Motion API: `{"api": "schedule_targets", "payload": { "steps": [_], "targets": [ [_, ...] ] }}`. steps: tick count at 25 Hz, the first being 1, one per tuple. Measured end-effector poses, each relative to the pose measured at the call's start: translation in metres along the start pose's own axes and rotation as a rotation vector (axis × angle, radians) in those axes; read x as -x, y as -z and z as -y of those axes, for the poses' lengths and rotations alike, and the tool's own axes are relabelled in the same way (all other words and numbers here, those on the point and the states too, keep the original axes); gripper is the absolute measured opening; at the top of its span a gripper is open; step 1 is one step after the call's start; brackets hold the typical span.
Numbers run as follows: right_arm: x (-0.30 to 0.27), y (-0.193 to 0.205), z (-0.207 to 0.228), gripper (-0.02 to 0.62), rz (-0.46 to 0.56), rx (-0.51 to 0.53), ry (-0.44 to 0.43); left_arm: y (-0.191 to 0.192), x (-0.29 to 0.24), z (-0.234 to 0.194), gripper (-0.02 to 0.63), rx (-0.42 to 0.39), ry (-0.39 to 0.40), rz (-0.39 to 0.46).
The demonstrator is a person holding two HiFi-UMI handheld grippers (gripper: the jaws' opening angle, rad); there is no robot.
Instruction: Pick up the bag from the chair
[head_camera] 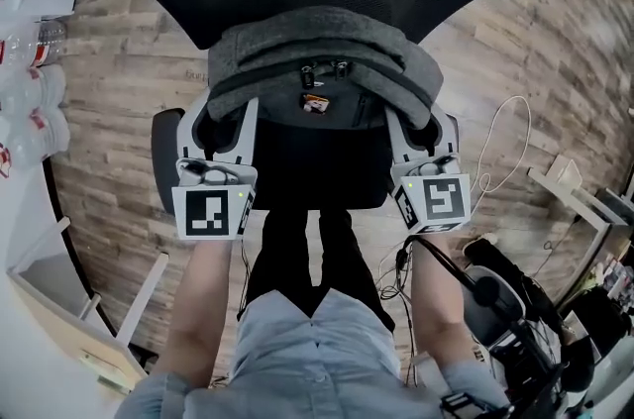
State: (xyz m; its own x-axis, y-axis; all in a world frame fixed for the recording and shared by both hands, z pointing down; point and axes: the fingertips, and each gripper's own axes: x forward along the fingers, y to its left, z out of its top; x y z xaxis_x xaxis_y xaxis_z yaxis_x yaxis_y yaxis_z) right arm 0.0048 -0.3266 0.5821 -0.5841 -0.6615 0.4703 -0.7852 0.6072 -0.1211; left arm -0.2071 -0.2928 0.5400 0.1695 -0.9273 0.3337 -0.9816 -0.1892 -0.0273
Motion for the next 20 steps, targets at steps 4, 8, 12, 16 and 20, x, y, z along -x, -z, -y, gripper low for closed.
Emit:
{"api": "schedule_targets", "payload": {
  "steps": [4, 8, 12, 16, 20],
  "targets": [
    [0.017, -0.021, -0.004, 0.109, 0.051, 0.025, -0.004, -0.025, 0.015, 0.004, 0.156, -0.033, -0.017, 0.037],
    [0.047, -0.054, -0.008, 0.109, 0.097, 0.037, 0.015, -0.064, 0.038, 0.013, 0.156, -0.047, -0.033, 0.074],
    [0.083, -0.091, -0.016, 0.109, 0.138, 0.042, 0.026, -0.109, 0.068, 0.021, 0.155, -0.072, -0.056, 0.117],
    [0.124, -0.127, -0.022, 0.109, 0.186, 0.063, 0.030, -0.153, 0.099, 0.036, 0.156, -0.091, -0.087, 0.166],
    [0.162, -0.162, -0.028, 0.112, 0.236, 0.072, 0.040, -0.195, 0.128, 0.047, 0.160, -0.105, -0.103, 0.211]
  ]
}}
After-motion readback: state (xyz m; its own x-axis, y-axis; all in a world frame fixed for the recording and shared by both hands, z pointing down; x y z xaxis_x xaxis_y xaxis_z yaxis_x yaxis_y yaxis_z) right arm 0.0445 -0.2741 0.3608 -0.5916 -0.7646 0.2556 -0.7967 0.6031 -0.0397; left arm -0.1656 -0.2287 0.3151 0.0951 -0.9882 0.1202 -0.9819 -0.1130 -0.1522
